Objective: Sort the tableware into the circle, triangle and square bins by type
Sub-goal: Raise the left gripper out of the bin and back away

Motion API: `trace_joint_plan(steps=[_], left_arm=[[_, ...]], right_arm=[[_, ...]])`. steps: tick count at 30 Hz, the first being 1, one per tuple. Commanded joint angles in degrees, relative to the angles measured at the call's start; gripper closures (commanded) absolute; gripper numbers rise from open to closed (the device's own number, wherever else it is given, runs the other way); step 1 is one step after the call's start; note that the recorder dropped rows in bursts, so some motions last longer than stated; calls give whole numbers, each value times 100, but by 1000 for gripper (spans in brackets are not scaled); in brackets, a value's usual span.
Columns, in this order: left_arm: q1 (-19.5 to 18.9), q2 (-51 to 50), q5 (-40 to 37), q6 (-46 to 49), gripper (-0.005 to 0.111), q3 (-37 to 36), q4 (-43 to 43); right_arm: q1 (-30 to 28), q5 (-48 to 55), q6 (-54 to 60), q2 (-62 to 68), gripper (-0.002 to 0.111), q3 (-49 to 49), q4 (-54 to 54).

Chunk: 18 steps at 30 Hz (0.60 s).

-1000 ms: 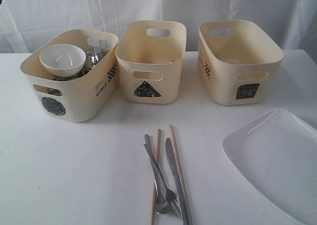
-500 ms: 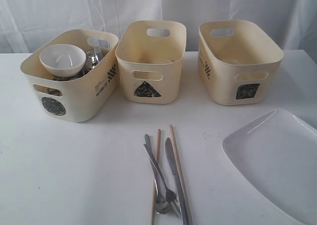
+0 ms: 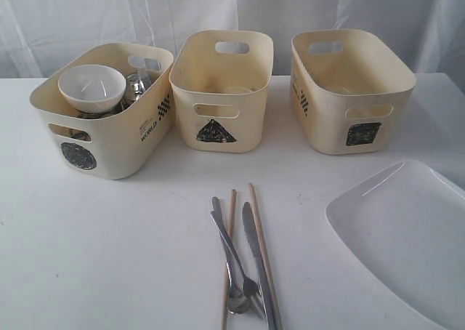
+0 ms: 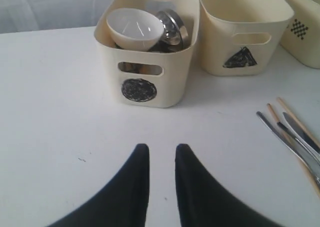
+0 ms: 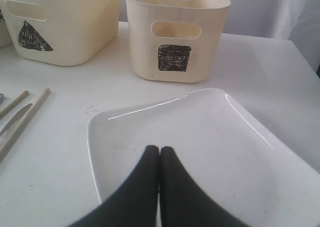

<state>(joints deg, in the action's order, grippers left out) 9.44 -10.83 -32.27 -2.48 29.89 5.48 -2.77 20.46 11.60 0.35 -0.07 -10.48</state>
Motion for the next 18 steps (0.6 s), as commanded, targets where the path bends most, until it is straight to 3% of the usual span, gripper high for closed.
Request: trace_joint_plan(steps=[1, 18], left_arm=[[-14, 629, -384, -7, 81, -412, 556], [-14, 1083, -226, -6, 81, -593, 552]], right_arm=[[13, -34, 16, -35, 108, 7, -13], [13, -34, 16, -35, 108, 7, -13]])
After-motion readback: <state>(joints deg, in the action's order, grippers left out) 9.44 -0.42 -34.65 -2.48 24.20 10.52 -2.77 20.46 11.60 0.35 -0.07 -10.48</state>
